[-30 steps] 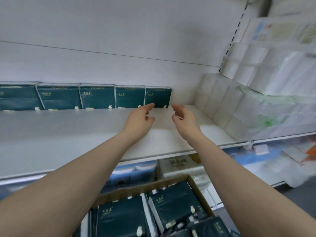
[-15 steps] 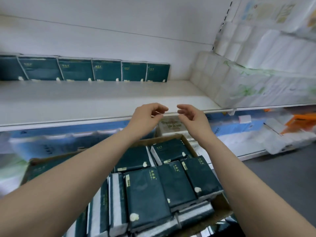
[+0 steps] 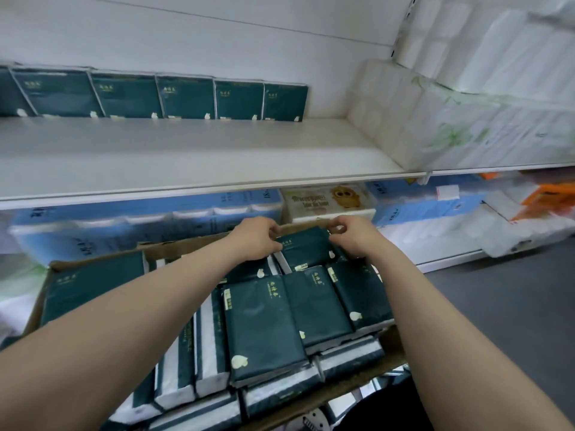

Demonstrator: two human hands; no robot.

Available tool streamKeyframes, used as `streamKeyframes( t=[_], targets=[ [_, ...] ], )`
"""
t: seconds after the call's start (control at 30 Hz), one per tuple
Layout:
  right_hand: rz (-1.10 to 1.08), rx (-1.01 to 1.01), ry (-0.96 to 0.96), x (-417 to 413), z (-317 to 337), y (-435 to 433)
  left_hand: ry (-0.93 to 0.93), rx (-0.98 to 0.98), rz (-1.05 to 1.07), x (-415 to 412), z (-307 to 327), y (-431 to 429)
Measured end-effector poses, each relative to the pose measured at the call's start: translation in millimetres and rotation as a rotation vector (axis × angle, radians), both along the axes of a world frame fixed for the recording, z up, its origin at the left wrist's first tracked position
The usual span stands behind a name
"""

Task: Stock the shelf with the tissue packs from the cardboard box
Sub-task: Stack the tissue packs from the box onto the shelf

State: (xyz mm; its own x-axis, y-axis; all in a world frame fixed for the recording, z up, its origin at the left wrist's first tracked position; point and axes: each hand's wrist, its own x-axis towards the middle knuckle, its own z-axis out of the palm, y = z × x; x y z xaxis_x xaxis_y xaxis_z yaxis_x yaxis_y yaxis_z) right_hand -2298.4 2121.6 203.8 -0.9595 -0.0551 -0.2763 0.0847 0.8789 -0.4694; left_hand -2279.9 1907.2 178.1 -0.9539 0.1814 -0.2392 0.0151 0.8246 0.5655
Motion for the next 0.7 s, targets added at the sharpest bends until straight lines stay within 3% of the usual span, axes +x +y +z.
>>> streamKeyframes(
  t=[0.17,0.37,0.53,0.7],
  targets=[
    [0.014,0.041,-0.061,-1.1,-7.5,-4.6,-0.022,-0.032,0.004,-2.0,0.7,7.6],
    [-0.051,-0.055,-0.006,-1.7,-4.3,-6.2,-0.077,0.208,0.097,-1.8,1.6,8.3],
    [-0.245,-0.363,-0.038,-1.2,0.4,-3.4,-0.046,0.419,0.172,4.4,9.7,7.0],
    [-0.338,-0.582,-0.026,2.4,11.1,-0.7,0.12,0.398,0.126,9.4,29.2,8.1]
  ],
)
